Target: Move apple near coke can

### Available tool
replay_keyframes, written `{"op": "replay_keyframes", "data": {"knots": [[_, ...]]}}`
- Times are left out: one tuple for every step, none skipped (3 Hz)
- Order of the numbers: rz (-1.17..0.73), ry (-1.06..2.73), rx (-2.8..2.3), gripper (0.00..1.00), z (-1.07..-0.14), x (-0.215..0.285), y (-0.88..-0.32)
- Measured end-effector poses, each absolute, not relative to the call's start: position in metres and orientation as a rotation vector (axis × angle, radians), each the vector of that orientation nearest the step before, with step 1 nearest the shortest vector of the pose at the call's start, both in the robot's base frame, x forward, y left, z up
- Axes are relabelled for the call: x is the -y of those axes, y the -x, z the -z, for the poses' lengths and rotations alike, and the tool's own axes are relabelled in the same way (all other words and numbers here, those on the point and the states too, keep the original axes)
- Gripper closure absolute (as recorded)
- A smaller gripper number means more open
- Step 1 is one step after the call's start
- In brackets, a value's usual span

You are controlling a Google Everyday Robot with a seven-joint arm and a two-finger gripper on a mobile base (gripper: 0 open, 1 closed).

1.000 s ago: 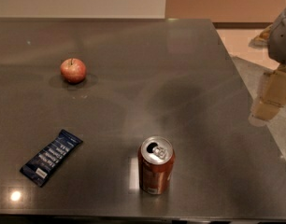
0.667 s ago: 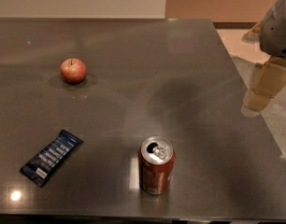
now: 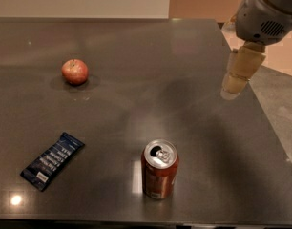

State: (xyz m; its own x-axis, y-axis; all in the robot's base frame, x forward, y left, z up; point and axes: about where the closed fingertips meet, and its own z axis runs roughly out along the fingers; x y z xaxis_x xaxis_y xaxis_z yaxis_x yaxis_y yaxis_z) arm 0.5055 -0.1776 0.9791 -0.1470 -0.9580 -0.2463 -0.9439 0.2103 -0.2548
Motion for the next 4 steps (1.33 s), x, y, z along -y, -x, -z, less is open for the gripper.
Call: {"op": "replay_keyframes", "data": {"knots": [[-0.002, 1.808, -2.093, 0.00, -0.974, 0.150, -0.531], [-0.059, 1.828, -2.054, 0.00, -0.964, 0.118, -0.555], [-0.120, 1.835, -2.027, 0.00, -0.947, 0.081, -0.580], [-0.179, 1.802, -2.010, 0.00, -0.936, 0.046, -0.600]]}}
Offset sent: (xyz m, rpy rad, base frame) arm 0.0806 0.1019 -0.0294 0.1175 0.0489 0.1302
